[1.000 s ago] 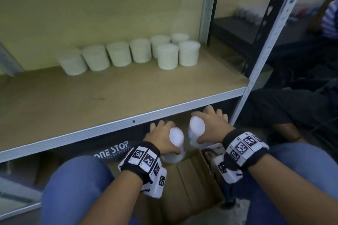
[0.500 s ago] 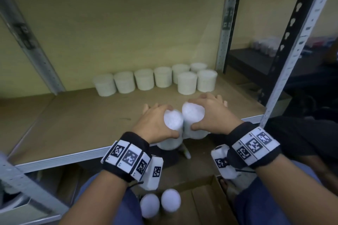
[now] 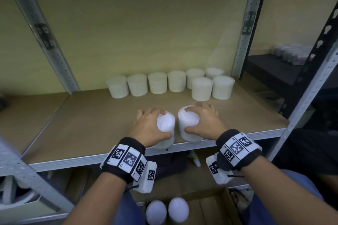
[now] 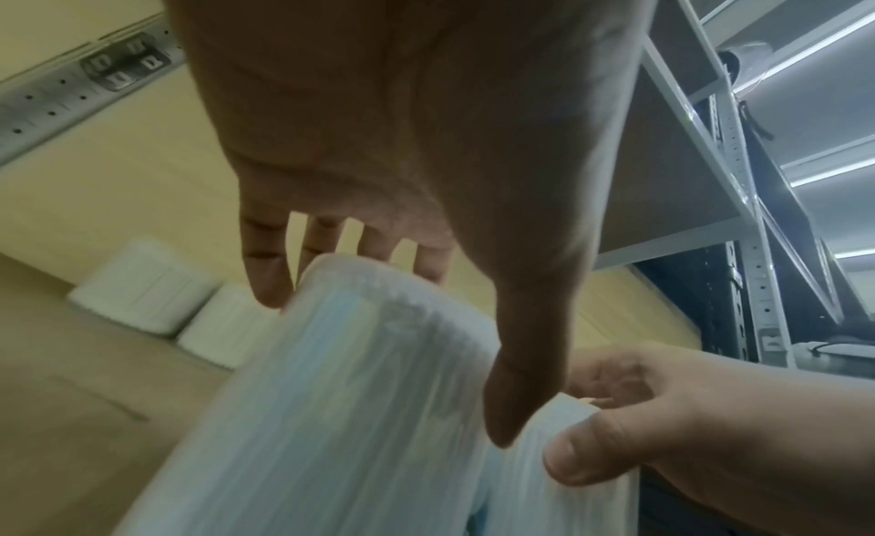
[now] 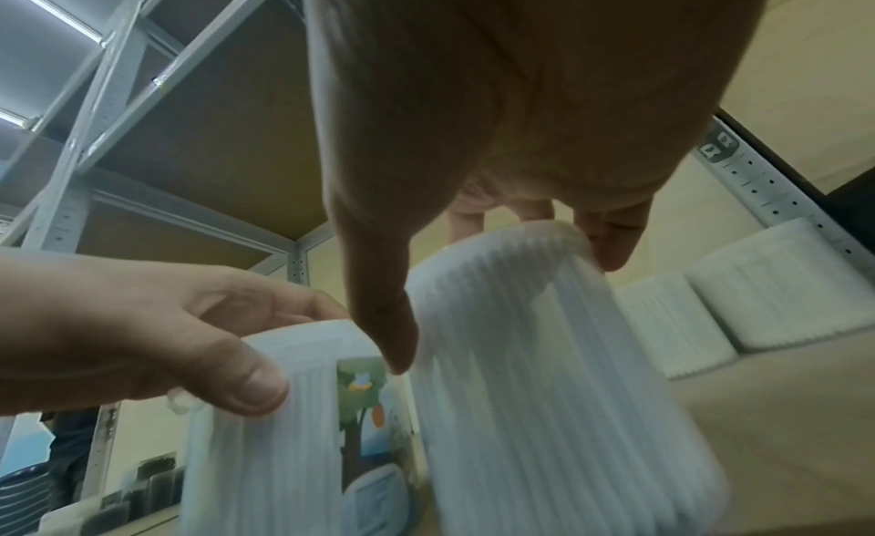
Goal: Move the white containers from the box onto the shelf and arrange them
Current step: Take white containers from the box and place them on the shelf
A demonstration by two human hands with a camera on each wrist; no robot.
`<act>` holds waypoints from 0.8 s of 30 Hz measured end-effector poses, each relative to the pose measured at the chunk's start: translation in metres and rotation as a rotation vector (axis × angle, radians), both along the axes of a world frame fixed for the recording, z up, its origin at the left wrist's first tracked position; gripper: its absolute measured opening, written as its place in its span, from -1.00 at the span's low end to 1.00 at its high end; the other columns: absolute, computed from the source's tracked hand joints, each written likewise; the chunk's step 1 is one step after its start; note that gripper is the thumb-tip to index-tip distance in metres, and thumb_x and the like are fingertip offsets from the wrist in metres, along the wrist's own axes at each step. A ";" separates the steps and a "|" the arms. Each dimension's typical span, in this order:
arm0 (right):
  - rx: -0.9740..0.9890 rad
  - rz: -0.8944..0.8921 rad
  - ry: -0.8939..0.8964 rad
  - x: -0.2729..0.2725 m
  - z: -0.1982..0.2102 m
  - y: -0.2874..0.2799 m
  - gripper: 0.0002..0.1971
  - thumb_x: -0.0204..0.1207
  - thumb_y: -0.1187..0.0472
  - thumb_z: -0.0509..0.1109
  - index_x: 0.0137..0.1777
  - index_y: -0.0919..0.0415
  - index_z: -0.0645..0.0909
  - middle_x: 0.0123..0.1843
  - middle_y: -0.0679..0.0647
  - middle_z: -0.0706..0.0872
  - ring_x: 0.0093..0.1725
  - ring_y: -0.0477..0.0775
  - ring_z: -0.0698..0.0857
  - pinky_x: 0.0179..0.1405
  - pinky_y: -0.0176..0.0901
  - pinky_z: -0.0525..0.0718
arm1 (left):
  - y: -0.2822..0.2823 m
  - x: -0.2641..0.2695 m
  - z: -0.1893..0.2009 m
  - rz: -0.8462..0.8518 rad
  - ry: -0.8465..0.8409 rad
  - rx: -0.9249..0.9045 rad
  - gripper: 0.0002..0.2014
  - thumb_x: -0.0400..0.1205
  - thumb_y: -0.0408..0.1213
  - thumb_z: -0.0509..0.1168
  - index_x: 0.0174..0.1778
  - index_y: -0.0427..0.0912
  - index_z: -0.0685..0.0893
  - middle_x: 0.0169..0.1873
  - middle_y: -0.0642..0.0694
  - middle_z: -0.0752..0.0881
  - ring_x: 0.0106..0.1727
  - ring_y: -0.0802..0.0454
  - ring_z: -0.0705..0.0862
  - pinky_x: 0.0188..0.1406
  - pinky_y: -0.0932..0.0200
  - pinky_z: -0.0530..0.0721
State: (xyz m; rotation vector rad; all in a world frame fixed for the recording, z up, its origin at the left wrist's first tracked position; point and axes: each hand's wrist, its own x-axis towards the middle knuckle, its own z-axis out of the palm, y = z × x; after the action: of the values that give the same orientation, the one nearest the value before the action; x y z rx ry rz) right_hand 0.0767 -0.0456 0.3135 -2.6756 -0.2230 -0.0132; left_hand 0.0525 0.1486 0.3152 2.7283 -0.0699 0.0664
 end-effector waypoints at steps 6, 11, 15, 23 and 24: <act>-0.065 0.036 -0.002 -0.002 0.004 0.000 -0.25 0.32 -0.13 0.50 0.54 -0.21 0.34 0.63 0.00 0.21 0.58 0.20 0.16 0.54 0.14 0.19 | 0.001 -0.004 -0.001 -0.014 -0.036 -0.005 -0.29 0.34 0.16 0.46 0.41 0.18 0.41 0.39 0.14 0.41 0.38 -0.05 0.30 0.37 -0.04 0.42; -0.028 0.053 -0.067 -0.011 0.013 -0.003 -0.51 0.45 -0.02 0.43 0.40 -0.07 0.54 0.47 0.01 0.42 0.51 0.10 0.30 0.47 -0.01 0.26 | -0.003 -0.018 0.009 -0.102 -0.173 0.028 -0.64 0.50 0.01 0.35 0.22 0.13 0.57 0.21 0.14 0.51 0.30 0.03 0.39 0.31 0.09 0.42; -0.060 0.096 -0.060 -0.014 0.018 -0.003 -0.66 0.49 0.14 0.38 0.27 0.07 0.64 0.33 0.06 0.57 0.42 0.07 0.48 0.41 -0.10 0.42 | -0.003 -0.022 0.015 -0.100 -0.137 0.039 -0.72 0.54 -0.14 0.29 0.17 0.00 0.65 0.19 0.04 0.59 0.29 0.02 0.46 0.30 0.06 0.52; -0.038 0.125 -0.083 -0.015 0.017 -0.003 -0.69 0.50 0.21 0.36 0.24 0.14 0.67 0.30 0.09 0.61 0.35 0.04 0.53 0.29 -0.20 0.47 | -0.005 -0.025 0.013 -0.133 -0.140 0.023 -0.73 0.63 -0.28 0.25 0.24 -0.10 0.64 0.29 -0.02 0.59 0.37 0.03 0.45 0.25 0.27 0.40; -0.039 0.126 -0.088 -0.015 0.017 -0.002 -0.69 0.50 0.21 0.37 0.24 0.13 0.67 0.30 0.09 0.62 0.35 0.04 0.53 0.29 -0.20 0.47 | -0.006 -0.024 0.013 -0.134 -0.142 0.016 -0.72 0.63 -0.29 0.24 0.25 -0.11 0.64 0.30 -0.02 0.59 0.38 0.03 0.45 0.26 0.28 0.39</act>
State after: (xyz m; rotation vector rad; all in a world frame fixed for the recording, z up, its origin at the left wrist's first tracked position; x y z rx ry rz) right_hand 0.0619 -0.0481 0.3305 -2.6972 -0.4230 -0.0880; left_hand 0.0284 0.1428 0.3283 2.7235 -0.2950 0.2220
